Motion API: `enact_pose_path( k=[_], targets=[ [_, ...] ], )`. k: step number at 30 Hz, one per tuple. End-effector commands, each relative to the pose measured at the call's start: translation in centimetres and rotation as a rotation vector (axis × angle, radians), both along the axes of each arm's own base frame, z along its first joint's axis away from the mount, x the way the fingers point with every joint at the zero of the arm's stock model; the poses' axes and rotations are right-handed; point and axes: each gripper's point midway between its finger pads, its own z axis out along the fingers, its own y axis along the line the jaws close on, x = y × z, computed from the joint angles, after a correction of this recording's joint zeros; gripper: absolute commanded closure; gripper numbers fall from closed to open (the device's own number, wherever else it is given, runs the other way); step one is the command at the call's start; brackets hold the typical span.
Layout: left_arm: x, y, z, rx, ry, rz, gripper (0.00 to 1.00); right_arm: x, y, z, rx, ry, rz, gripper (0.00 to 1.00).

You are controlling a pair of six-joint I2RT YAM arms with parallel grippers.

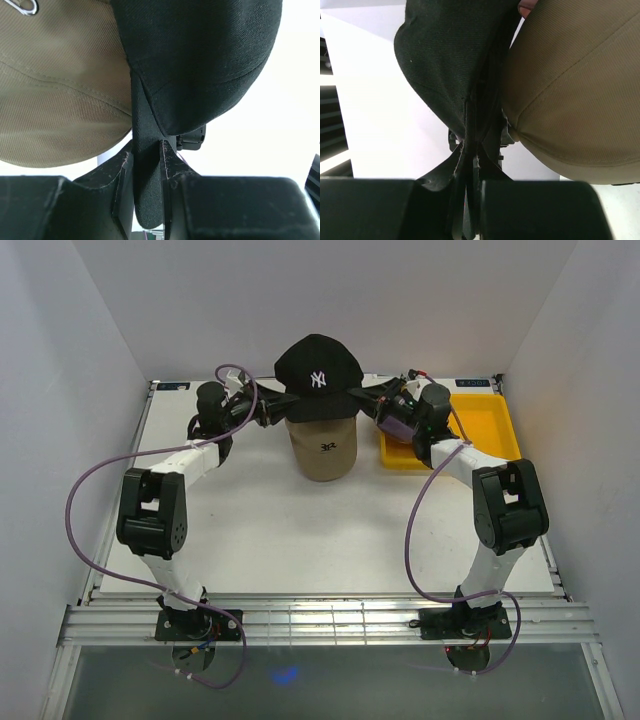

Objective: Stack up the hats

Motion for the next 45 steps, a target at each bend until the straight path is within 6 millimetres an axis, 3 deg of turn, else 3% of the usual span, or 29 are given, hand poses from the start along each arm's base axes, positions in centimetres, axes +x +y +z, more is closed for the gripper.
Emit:
enact_pose_path(
  k=[1,6,11,20,27,37,45],
  targets=[
    [-4.1,-1.9,3.7,0.006,-0.136,-0.108,0.82,-1.4,1.1,-1.1,-0.037,-0.044,0.073,0.92],
    [-4.5,-2.1,3.1,0.014,-0.125,-0.114,0.84,-1.3,1.0,-1.8,-0.045,-0.033,0.077,0.89],
    [-4.3,-2.2,3.0,0.015,-0.12,-0.113,0.89,-1.3,0.9,-1.0,-0.047,-0.056,0.078,0.78],
    [-3.2,-2.5,4.3,0.0,-0.135,-0.085,1.0,-1.3,1.2,3.0,-0.062,-0.141,0.095,0.64],
    [-2.8,-2.3,4.8,-0.003,-0.145,-0.046,1.0,-1.6,1.4,5.6,-0.097,-0.189,0.126,0.57],
    [-3.2,-2.4,3.6,0.009,-0.126,-0.045,1.0,-2.6,1.5,4.5,-0.137,-0.184,0.159,0.5],
    [-4.2,-2.2,2.1,0.028,-0.107,-0.051,1.0,-3.3,1.4,2.9,-0.177,-0.174,0.183,0.52]
  ],
)
